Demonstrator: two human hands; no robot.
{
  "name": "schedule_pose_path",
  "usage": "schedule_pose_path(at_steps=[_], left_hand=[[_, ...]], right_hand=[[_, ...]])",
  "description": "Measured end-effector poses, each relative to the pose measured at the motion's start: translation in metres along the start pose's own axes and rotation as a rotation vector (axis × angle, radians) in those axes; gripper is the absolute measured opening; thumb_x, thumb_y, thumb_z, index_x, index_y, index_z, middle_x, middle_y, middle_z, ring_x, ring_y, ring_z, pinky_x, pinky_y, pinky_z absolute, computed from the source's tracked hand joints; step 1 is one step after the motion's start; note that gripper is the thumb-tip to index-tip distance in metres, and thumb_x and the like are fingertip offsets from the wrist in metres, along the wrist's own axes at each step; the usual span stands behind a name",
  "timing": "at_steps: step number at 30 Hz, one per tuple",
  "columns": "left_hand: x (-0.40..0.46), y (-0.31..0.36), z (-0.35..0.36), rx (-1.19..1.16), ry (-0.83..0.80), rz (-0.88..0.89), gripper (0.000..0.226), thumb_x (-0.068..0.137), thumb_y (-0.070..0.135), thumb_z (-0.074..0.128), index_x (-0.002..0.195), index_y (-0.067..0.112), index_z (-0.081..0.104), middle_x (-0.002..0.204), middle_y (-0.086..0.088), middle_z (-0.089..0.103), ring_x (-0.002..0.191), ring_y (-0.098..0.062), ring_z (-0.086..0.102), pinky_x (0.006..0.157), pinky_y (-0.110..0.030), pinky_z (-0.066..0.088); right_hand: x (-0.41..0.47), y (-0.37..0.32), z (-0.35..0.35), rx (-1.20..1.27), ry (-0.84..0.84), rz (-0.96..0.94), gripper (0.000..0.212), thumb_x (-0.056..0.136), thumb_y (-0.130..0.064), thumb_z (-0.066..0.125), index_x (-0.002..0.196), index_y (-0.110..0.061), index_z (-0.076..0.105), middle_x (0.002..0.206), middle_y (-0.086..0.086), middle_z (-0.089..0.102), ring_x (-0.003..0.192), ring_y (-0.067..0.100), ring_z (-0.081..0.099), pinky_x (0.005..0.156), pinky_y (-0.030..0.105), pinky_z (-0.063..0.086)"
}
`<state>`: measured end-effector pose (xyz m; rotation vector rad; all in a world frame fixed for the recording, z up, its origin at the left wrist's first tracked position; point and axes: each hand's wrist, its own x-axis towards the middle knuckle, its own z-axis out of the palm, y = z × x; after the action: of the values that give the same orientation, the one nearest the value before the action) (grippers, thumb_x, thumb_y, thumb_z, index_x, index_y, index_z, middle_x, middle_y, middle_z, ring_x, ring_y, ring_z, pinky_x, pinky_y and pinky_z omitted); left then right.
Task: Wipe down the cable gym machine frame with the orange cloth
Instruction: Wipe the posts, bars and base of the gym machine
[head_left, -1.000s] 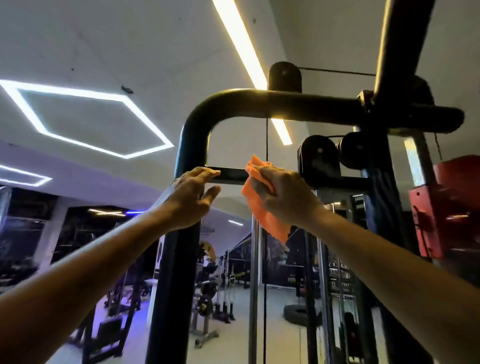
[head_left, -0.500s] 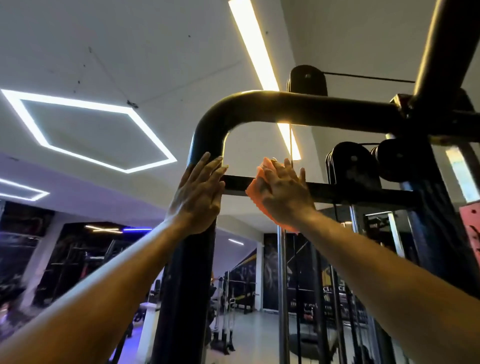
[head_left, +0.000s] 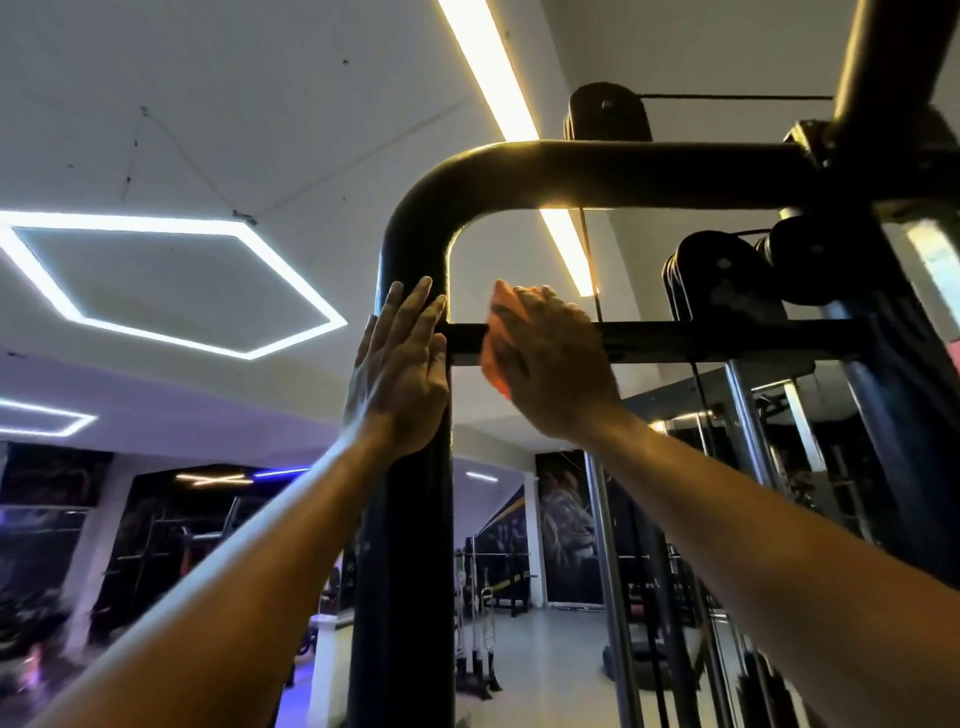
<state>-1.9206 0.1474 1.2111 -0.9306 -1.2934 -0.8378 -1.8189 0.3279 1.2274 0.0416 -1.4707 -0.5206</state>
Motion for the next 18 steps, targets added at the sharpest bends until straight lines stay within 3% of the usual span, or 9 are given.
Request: schedule_pose_path(at_steps=[3, 5, 9, 11, 14, 16, 18], left_hand=[[-0.001, 0.003, 0.000, -0.007, 0.014, -0.009, 0.051, 0.116, 0.027, 0.039, 0.167, 0.026, 0.035, 0.178, 0.013, 0.011, 0.165, -0.007, -0.004, 0.118, -0.012, -0.018], [-0.001, 0.003, 0.000, -0.007, 0.020, -0.014, 0.052, 0.116, 0.027, 0.039, 0.168, 0.025, 0.032, 0.179, 0.013, 0.009, 0.165, -0.008, -0.004, 0.119, -0.014, -0.017], [0.001, -0.001, 0.004, -0.005, 0.016, -0.009, 0.051, 0.117, 0.030, 0.037, 0.168, 0.025, 0.033, 0.178, 0.013, 0.009, 0.162, -0.002, -0.010, 0.118, -0.012, -0.020], [0.001, -0.004, 0.005, -0.005, 0.009, 0.006, 0.051, 0.116, 0.031, 0.037, 0.167, 0.026, 0.036, 0.178, 0.013, 0.010, 0.160, 0.000, -0.012, 0.120, -0.014, -0.019], [0.002, -0.009, 0.007, -0.002, -0.031, 0.066, 0.053, 0.110, 0.033, 0.046, 0.163, 0.032, 0.043, 0.178, 0.012, 0.014, 0.165, -0.009, -0.007, 0.130, -0.032, -0.008], [0.002, -0.010, 0.007, 0.009, -0.043, 0.091, 0.057, 0.104, 0.038, 0.051, 0.160, 0.036, 0.047, 0.178, 0.012, 0.016, 0.166, -0.013, -0.006, 0.131, -0.044, -0.001], [0.001, -0.011, 0.007, 0.034, -0.052, 0.104, 0.057, 0.101, 0.042, 0.051, 0.158, 0.037, 0.051, 0.178, 0.011, 0.017, 0.166, -0.015, -0.006, 0.132, -0.048, 0.002]], right_hand=[[-0.002, 0.009, -0.006, 0.012, 0.058, 0.182, 0.061, 0.110, -0.058, 0.032, 0.145, -0.015, 0.058, 0.136, 0.009, 0.065, 0.122, 0.030, 0.061, 0.112, 0.045, 0.045], [0.001, -0.011, -0.001, 0.036, 0.084, 0.272, 0.058, 0.110, -0.059, 0.035, 0.142, -0.017, 0.057, 0.139, 0.009, 0.060, 0.124, 0.031, 0.057, 0.111, 0.047, 0.043], [0.005, -0.039, 0.018, 0.017, 0.034, 0.064, 0.057, 0.112, -0.056, 0.038, 0.157, -0.024, 0.050, 0.165, 0.004, 0.045, 0.156, 0.034, 0.038, 0.128, 0.052, 0.027], [0.005, -0.022, 0.015, -0.006, -0.031, -0.052, 0.061, 0.111, -0.054, 0.040, 0.164, -0.023, 0.042, 0.169, 0.006, 0.042, 0.158, 0.035, 0.035, 0.130, 0.055, 0.028], [-0.004, 0.019, -0.001, -0.017, -0.004, 0.013, 0.058, 0.112, -0.053, 0.044, 0.159, -0.018, 0.049, 0.153, 0.009, 0.059, 0.140, 0.034, 0.056, 0.120, 0.051, 0.044], [-0.013, 0.037, -0.014, -0.026, 0.059, 0.168, 0.065, 0.114, -0.061, 0.028, 0.154, -0.017, 0.053, 0.147, 0.008, 0.063, 0.137, 0.034, 0.058, 0.119, 0.049, 0.042], [-0.014, 0.028, -0.015, -0.026, 0.071, 0.249, 0.070, 0.112, -0.064, 0.021, 0.157, -0.019, 0.050, 0.154, 0.009, 0.057, 0.145, 0.036, 0.050, 0.124, 0.053, 0.036]])
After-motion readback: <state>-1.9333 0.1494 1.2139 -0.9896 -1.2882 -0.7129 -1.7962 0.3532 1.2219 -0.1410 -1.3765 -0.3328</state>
